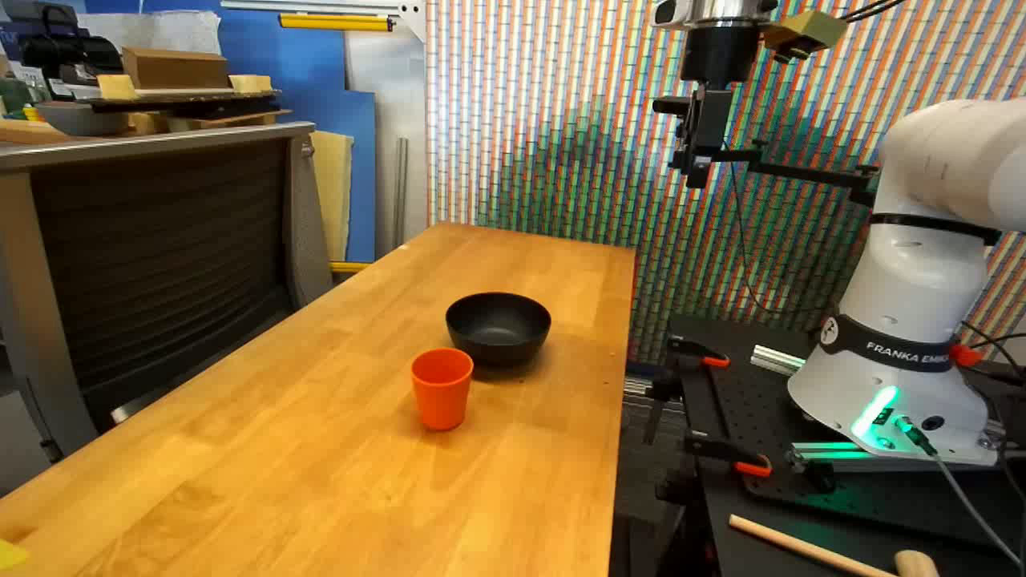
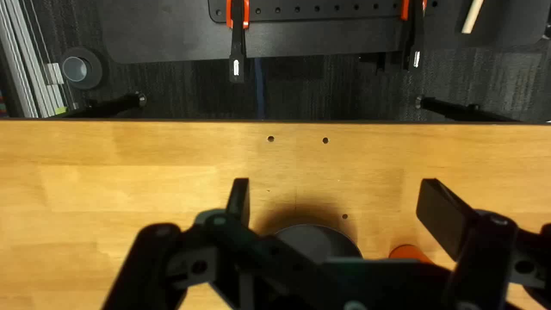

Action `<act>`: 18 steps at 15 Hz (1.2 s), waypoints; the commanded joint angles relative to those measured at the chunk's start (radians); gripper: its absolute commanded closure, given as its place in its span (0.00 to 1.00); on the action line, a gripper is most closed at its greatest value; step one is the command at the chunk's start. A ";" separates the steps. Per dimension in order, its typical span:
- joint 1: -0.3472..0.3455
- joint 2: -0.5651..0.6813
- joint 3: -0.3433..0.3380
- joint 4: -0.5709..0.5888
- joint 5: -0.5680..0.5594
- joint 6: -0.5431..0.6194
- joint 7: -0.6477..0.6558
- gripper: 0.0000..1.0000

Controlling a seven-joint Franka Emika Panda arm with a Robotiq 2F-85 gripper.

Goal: Put the orange cup inside the black bowl, take it out then put it back inside

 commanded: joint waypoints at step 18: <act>0.083 0.600 0.351 0.071 -0.041 0.750 0.341 0.00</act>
